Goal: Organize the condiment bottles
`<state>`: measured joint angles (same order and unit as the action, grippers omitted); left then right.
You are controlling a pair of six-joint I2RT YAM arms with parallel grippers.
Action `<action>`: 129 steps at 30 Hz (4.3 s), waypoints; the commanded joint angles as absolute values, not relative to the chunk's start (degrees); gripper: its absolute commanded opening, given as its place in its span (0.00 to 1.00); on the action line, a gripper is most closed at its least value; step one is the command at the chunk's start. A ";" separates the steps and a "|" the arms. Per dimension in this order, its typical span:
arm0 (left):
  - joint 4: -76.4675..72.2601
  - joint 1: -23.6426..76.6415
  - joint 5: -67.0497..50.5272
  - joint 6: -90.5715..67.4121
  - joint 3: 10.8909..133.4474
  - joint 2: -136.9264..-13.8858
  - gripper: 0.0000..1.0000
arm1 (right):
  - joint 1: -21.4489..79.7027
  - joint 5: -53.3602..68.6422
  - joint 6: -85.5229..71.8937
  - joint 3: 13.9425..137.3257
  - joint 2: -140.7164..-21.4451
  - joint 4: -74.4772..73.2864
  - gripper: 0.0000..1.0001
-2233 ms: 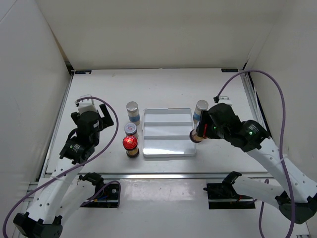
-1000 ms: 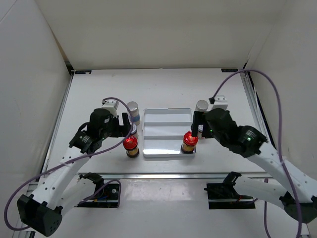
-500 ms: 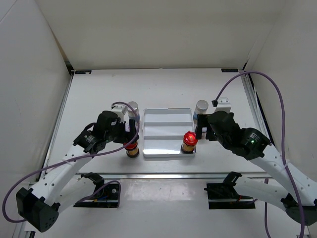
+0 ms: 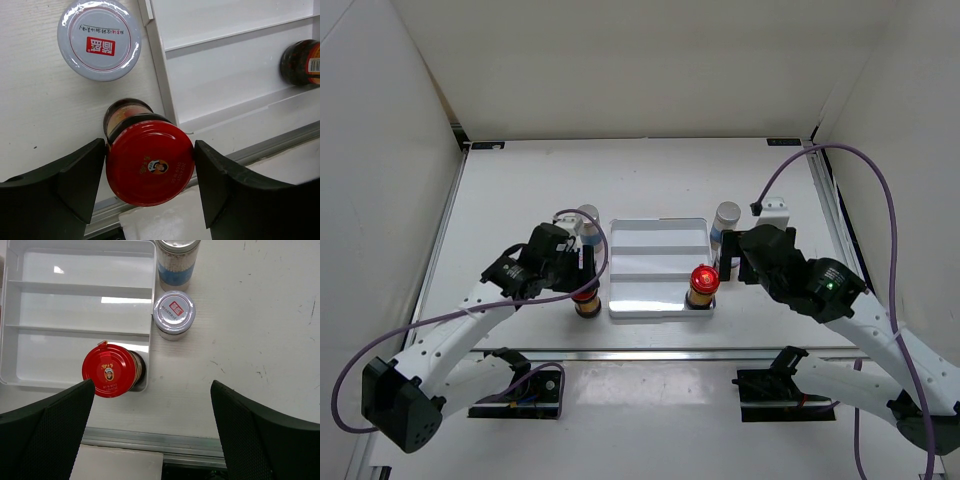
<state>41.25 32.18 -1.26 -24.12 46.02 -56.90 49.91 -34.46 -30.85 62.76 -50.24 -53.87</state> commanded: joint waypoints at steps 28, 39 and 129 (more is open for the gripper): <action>50.45 35.24 0.00 -29.35 73.12 -60.90 0.11 | 49.57 -40.25 -30.85 62.31 -48.08 -56.25 1.00; 40.09 44.73 4.65 -31.20 69.62 -67.15 0.11 | 49.57 -41.31 -31.38 62.31 -46.41 -58.70 1.00; 30.76 38.85 29.36 -7.73 51.24 -55.02 1.00 | 21.45 -16.27 -19.78 72.86 -91.75 -40.70 0.86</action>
<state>31.40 39.07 29.95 -7.94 49.76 -55.09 22.98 -16.93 -21.06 70.22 -90.89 -42.87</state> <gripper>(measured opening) 0.998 0.881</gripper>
